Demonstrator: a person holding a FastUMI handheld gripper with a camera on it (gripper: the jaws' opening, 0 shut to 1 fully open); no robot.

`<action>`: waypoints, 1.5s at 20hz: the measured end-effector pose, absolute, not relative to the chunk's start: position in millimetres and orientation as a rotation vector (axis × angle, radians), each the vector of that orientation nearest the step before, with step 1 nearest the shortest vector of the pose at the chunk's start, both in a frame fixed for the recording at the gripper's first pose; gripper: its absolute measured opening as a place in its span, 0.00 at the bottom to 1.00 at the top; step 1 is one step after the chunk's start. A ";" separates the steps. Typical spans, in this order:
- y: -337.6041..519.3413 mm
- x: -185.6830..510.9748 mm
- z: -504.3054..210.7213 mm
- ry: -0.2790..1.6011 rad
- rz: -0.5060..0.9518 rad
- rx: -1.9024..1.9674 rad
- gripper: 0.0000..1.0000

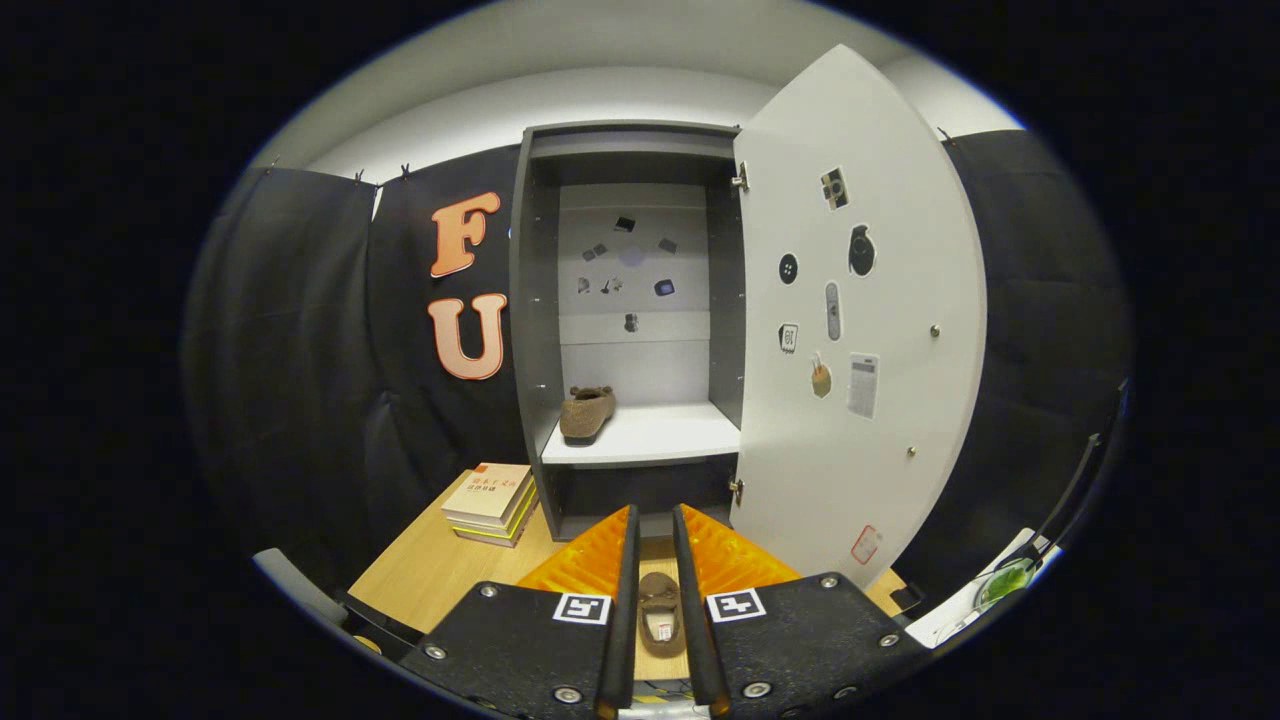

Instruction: Open the shoe cabinet door, grab the shoes and put them into the shoe cabinet, then close the shoe cabinet door.

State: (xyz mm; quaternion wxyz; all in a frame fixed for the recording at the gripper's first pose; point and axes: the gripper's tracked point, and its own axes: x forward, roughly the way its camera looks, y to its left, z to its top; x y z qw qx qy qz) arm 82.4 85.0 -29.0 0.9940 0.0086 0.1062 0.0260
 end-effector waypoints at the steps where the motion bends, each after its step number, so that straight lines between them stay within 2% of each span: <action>1: 90.6 82.1 -35.5 0.223 0.060 0.018 0.21; 9: 117.9 84.4 -105.0 0.345 0.109 0.016 0.21; 23: 122.4 138.4 -344.6 0.720 0.177 0.001 0.21; 30: 120.3 174.1 -410.9 0.820 0.195 -0.027 0.22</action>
